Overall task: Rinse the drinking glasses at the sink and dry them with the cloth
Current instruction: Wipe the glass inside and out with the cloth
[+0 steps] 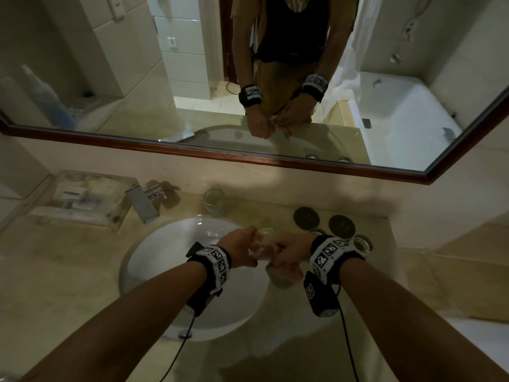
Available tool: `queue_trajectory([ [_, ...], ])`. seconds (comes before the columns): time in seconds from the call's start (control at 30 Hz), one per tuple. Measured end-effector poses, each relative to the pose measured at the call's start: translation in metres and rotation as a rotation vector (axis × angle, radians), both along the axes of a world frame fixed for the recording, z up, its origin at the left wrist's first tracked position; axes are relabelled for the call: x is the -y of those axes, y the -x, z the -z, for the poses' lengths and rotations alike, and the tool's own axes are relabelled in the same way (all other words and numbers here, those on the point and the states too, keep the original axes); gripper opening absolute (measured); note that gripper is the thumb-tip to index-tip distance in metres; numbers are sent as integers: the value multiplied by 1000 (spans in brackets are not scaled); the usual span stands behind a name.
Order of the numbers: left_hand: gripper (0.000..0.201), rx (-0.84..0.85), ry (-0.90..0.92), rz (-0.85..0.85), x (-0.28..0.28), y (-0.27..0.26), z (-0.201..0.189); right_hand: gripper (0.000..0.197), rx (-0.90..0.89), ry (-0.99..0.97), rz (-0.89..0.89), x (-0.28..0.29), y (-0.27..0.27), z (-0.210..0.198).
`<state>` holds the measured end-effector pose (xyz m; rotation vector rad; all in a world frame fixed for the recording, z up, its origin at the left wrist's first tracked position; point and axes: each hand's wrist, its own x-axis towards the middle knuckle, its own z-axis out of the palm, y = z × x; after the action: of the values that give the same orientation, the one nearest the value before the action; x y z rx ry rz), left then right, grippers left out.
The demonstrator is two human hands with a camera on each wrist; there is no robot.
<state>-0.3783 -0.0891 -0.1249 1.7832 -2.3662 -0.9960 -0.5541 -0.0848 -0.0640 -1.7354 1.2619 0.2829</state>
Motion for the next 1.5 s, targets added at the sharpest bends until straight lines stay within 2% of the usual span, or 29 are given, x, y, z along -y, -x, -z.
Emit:
queue_trajectory([
  [0.1,56,167,81,119,0,1,-6,33,-2,-61,34,-2,-3,2],
  [0.2,55,207,165,133,3,0,-9,31,111,-102,239,-4,-2,4],
  [0.3,55,233,260,142,5,0,-12,19,195,-159,442,-7,-2,5],
  [0.37,56,249,326,180,6,1,-14,14,240,-188,487,-7,-4,6],
  [0.43,56,252,370,205,6,1,-15,17,276,-203,503,-7,-5,7],
  [0.57,53,271,383,237,5,0,-14,16,334,-261,575,-10,-4,10],
  [0.7,48,251,350,210,4,-5,-13,28,434,-269,628,-14,-4,17],
  [0.77,49,237,350,187,5,-8,-13,25,500,-191,614,-15,-1,19],
  [0.83,50,244,362,187,6,-10,-15,23,382,-79,472,-14,3,20],
  [0.9,51,265,375,226,8,-11,-18,17,230,-91,273,-14,2,20],
  [0.97,53,294,383,266,9,-12,-19,13,202,-142,216,-14,1,19],
  [1.1,54,262,396,247,7,-11,-19,24,303,-185,442,-10,-1,19],
  [1.23,55,210,383,252,4,-6,-16,46,322,-173,492,-10,0,18],
  [1.33,58,151,326,214,2,-8,-15,44,383,-188,544,-11,1,20],
  [1.5,63,73,209,181,1,-15,-14,24,361,-126,598,-16,-3,26],
])
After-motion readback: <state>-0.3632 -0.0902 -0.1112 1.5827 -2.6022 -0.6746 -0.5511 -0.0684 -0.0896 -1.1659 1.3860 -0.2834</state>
